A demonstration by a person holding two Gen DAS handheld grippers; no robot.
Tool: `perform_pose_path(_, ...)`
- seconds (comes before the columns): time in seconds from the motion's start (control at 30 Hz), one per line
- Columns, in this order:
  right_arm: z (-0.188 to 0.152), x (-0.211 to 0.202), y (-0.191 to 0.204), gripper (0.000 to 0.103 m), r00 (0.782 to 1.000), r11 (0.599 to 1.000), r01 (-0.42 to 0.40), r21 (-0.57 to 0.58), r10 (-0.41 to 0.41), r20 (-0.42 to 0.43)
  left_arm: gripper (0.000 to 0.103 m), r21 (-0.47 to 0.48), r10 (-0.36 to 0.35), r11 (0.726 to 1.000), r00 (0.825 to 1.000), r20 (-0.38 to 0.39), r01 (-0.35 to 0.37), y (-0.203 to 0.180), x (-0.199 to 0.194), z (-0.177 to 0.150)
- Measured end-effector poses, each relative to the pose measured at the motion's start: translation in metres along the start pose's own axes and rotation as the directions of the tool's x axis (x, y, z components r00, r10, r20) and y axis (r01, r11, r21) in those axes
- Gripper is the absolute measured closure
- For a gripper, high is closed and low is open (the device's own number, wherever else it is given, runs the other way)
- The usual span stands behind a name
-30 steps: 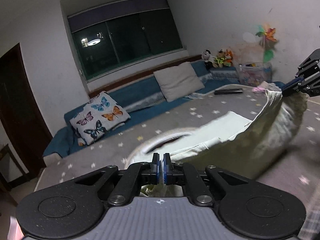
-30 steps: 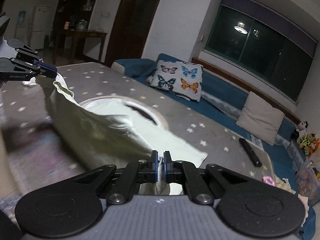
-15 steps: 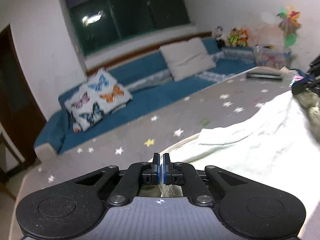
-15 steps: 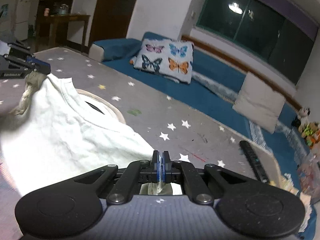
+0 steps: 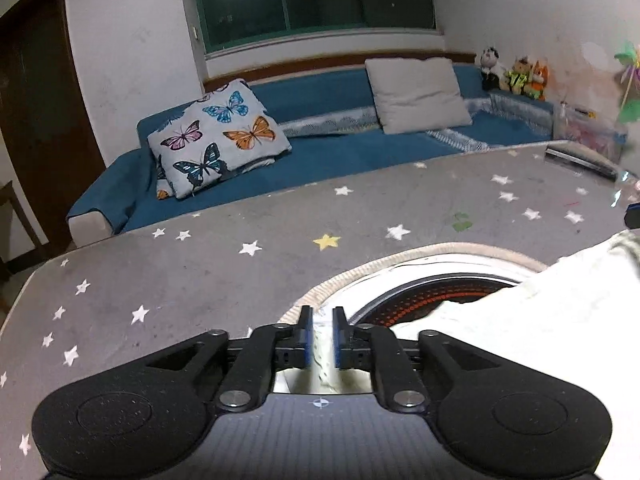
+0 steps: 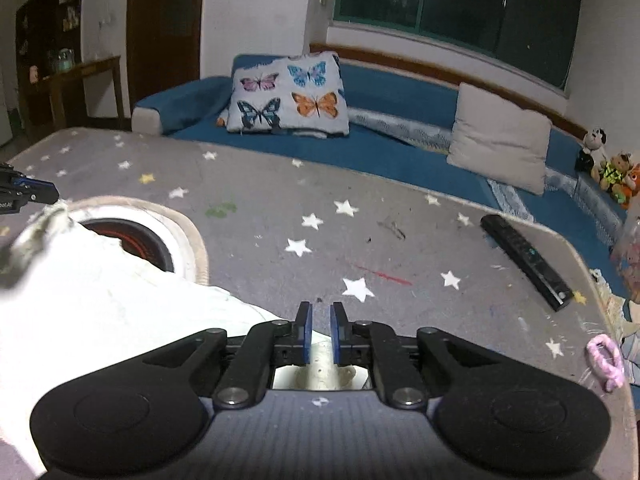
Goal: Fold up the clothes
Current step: 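Carry the hem over the collar with both grippers and lower it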
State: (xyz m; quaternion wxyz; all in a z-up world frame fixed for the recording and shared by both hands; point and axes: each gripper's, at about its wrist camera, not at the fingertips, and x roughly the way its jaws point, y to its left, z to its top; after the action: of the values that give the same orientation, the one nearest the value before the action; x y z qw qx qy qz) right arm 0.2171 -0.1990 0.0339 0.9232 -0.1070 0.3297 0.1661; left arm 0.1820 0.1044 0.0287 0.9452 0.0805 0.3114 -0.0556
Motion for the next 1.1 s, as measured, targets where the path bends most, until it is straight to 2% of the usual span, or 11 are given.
perform_pose_path(0.2, -0.004, -0.007, 0.027, 0.092, 0.993, 0.993, -0.112, -0.02, 0.112, -0.034, 0.089, 0.047, -0.119, 0.992, 0.993, 0.004, 0.119, -0.026, -0.023, -0.012)
perform_pose_path(0.27, -0.007, -0.004, 0.037, 0.092, 0.989, 0.989, -0.146, -0.035, 0.145, -0.042, 0.086, 0.083, -0.139, 0.987, 0.99, -0.016, 0.14, -0.036, -0.02, -0.019)
perform_pose_path(0.37, -0.01, 0.007, 0.045, 0.091, 0.985, 0.986, -0.162, -0.041, 0.159, -0.061, 0.087, 0.093, -0.104, 0.99, 0.993, -0.059, 0.109, -0.038, -0.004, -0.027)
perform_pose_path(0.47, -0.014, 0.02, 0.041, 0.085, 0.989, 0.991, -0.133, -0.025, 0.131, -0.07, 0.088, 0.038, -0.08, 0.996, 0.993, -0.086, 0.083, -0.024, 0.009, -0.031)
perform_pose_path(0.57, -0.016, 0.025, 0.029, 0.077, 0.99, 0.993, -0.115, 0.017, 0.116, -0.075, 0.088, -0.002, -0.059, 0.998, 0.995, -0.082, 0.059, -0.011, 0.011, -0.033)
perform_pose_path(0.63, -0.017, 0.026, 0.02, 0.077, 0.991, 0.993, -0.109, 0.05, 0.112, -0.073, 0.088, -0.033, -0.065, 0.998, 0.995, -0.076, 0.062, -0.004, 0.009, -0.032)
perform_pose_path(0.7, -0.016, 0.024, 0.018, 0.077, 0.994, 0.995, -0.083, 0.048, 0.086, -0.069, 0.087, -0.033, -0.053, 0.998, 0.997, -0.062, 0.051, -0.003, 0.007, -0.03)
perform_pose_path(0.83, -0.012, 0.019, 0.023, 0.077, 0.996, 0.996, -0.081, 0.032, 0.082, -0.043, 0.087, -0.07, -0.034, 0.997, 0.998, -0.061, 0.03, 0.006, 0.011, -0.028)
perform_pose_path(0.97, -0.008, 0.022, 0.036, 0.076, 0.991, 0.992, -0.129, 0.009, 0.129, -0.044, 0.087, -0.084, -0.01, 0.996, 0.997, -0.08, 0.004, 0.012, 0.022, -0.029)
perform_pose_path(1.1, -0.01, 0.03, 0.03, 0.076, 0.991, 0.992, -0.118, 0.044, 0.12, -0.063, 0.087, -0.104, 0.02, 0.994, 0.997, -0.076, -0.028, 0.017, 0.02, -0.028)
